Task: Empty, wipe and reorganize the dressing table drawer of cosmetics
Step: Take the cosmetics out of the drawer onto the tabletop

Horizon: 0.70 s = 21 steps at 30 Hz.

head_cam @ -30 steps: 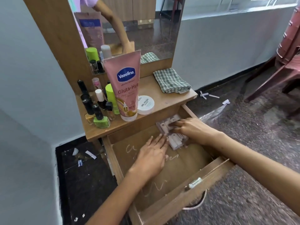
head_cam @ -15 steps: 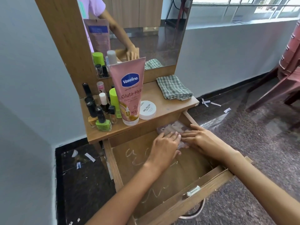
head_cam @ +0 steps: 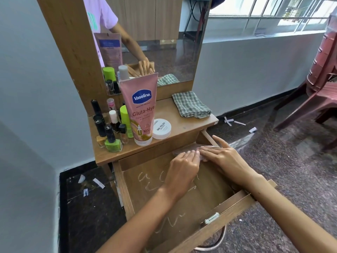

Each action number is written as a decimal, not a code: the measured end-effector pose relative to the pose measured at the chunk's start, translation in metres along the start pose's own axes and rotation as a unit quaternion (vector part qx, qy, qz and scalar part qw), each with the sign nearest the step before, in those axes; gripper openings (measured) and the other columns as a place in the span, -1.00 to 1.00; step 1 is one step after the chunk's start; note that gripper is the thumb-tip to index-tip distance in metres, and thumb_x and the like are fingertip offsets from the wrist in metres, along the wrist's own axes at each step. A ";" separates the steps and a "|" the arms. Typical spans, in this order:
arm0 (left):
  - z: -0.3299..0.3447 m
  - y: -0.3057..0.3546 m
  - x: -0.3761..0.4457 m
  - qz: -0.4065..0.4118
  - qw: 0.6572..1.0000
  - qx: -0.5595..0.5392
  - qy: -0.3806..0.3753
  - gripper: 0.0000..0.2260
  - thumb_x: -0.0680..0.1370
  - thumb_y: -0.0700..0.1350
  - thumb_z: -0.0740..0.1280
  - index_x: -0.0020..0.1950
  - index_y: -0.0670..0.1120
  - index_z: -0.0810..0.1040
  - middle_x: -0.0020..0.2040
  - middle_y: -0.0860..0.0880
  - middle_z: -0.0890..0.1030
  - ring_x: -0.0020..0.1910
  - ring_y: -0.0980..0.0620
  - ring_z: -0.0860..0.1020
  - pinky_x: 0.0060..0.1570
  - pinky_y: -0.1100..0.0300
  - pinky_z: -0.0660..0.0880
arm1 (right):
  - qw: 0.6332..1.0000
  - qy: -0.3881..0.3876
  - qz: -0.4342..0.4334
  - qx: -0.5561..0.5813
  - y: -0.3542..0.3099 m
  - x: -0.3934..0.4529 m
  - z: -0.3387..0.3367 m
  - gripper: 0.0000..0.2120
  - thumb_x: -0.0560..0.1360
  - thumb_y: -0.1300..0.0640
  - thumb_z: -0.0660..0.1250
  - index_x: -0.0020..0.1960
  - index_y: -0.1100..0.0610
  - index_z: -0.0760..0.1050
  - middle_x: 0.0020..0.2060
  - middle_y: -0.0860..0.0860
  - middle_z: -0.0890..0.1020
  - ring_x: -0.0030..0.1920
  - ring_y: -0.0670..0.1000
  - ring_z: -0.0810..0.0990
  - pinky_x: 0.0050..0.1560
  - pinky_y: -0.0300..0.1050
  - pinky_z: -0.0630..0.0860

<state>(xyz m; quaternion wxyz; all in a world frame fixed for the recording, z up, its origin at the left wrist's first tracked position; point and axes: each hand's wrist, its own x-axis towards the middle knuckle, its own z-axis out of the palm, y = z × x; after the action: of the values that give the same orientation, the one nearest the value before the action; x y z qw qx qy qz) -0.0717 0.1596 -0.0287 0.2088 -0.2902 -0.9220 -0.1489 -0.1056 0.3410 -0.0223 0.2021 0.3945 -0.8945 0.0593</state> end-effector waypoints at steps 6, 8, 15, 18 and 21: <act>-0.032 0.012 -0.013 0.061 0.994 0.017 0.093 -0.66 0.40 -0.31 0.37 0.18 -0.23 0.56 0.10 -0.15 0.62 0.09 0.00 0.58 0.14 0.15 0.44 | 0.995 0.092 -0.014 -0.042 -0.024 -0.007 -0.042 -0.64 0.64 0.13 0.09 0.09 0.24 0.63 0.05 0.08 0.67 0.07 0.02 0.66 0.35 0.18 0.29; -0.044 0.016 -0.009 0.076 0.987 0.021 0.139 -0.69 0.45 -0.29 0.37 0.19 -0.21 0.56 0.13 -0.14 0.61 0.13 0.01 0.57 0.16 0.14 0.43 | 0.990 0.126 -0.019 -0.066 -0.029 -0.005 -0.063 -0.76 0.57 0.19 0.22 0.08 0.24 0.64 0.07 0.09 0.66 0.10 0.04 0.64 0.33 0.21 0.33; -0.081 0.019 0.032 0.015 0.977 0.044 0.206 -0.67 0.46 -0.18 0.37 0.22 -0.18 0.54 0.17 -0.13 0.57 0.19 -0.04 0.53 0.24 0.06 0.37 | 0.964 0.231 -0.048 -0.120 -0.011 0.034 -0.094 -0.71 0.63 0.15 0.16 0.10 0.24 0.62 0.08 0.12 0.64 0.14 0.14 0.60 0.32 0.24 0.33; -0.078 0.012 0.054 -0.087 0.978 0.106 0.158 -0.56 0.41 -0.21 0.41 0.29 -0.20 0.48 0.26 -0.18 0.51 0.27 -0.09 0.46 0.30 -0.01 0.32 | 0.960 0.253 -0.054 -0.107 0.009 0.071 -0.075 -0.71 0.63 0.16 0.17 0.10 0.25 0.62 0.06 0.12 0.65 0.10 0.13 0.63 0.29 0.22 0.36; -0.068 0.003 0.064 -0.187 0.967 0.141 0.098 -0.48 0.49 -0.12 0.31 0.41 -0.23 0.27 0.40 -0.23 0.31 0.41 -0.15 0.26 0.39 -0.03 0.14 | 0.962 0.248 -0.068 -0.094 0.023 0.104 -0.049 -0.81 0.54 0.24 0.31 0.10 0.24 0.62 0.07 0.11 0.66 0.10 0.11 0.64 0.30 0.19 0.36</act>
<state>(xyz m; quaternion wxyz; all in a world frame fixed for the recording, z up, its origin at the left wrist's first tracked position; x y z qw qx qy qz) -0.0967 0.1651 0.0612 0.3050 -0.0643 -0.9467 -0.0812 -0.1702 0.2990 0.0662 0.4573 0.4063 -0.7890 0.0568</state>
